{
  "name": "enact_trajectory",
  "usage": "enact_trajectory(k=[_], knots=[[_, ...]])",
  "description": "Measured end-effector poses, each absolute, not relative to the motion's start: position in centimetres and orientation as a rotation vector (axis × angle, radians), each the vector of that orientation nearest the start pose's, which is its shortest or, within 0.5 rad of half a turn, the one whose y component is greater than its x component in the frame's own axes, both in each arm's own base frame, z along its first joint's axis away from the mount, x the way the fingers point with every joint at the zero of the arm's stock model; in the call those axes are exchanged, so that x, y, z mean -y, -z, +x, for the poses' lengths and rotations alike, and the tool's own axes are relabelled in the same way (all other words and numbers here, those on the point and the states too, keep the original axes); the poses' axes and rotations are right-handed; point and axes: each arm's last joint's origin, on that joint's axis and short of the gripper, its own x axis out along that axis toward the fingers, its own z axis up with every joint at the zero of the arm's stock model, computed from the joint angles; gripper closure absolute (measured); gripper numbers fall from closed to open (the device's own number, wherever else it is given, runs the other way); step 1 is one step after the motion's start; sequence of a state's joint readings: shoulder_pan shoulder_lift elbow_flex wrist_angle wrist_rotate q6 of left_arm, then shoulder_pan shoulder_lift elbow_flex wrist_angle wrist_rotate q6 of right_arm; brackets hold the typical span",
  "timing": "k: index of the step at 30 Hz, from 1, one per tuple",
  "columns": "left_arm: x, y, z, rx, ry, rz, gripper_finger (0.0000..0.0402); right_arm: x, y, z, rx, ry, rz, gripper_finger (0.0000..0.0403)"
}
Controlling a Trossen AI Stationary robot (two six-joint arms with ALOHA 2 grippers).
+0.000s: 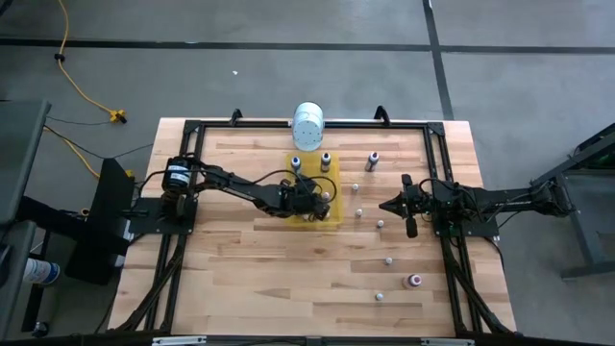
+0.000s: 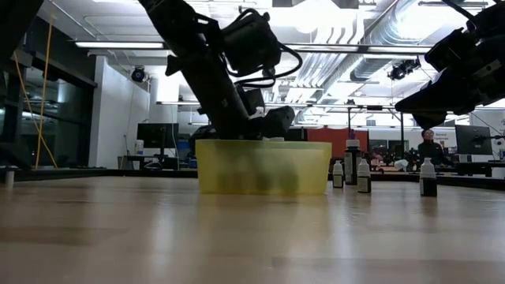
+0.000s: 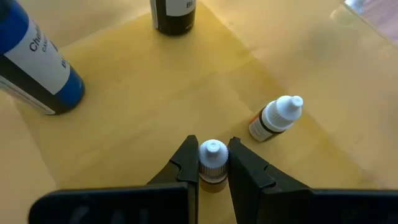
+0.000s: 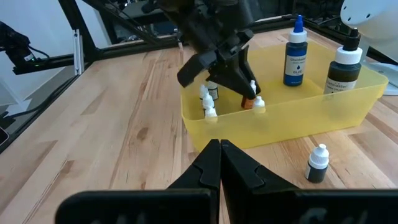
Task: Pick & Place food coloring
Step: Put the small orange food coloring bottle in the yellow transparent bin, then put the small light blue food coloring bottle in the yellow transparent bin
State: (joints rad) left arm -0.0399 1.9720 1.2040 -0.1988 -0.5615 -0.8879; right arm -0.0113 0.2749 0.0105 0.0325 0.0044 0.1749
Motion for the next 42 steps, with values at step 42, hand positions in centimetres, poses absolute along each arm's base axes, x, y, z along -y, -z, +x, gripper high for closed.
enact_trajectory(k=[42], knots=[[1.5,-24.1,37.2,-0.540,-0.550,-0.255,0.0223,0.1,-14.7,11.2,-0.229,0.035,0.175,0.0402]])
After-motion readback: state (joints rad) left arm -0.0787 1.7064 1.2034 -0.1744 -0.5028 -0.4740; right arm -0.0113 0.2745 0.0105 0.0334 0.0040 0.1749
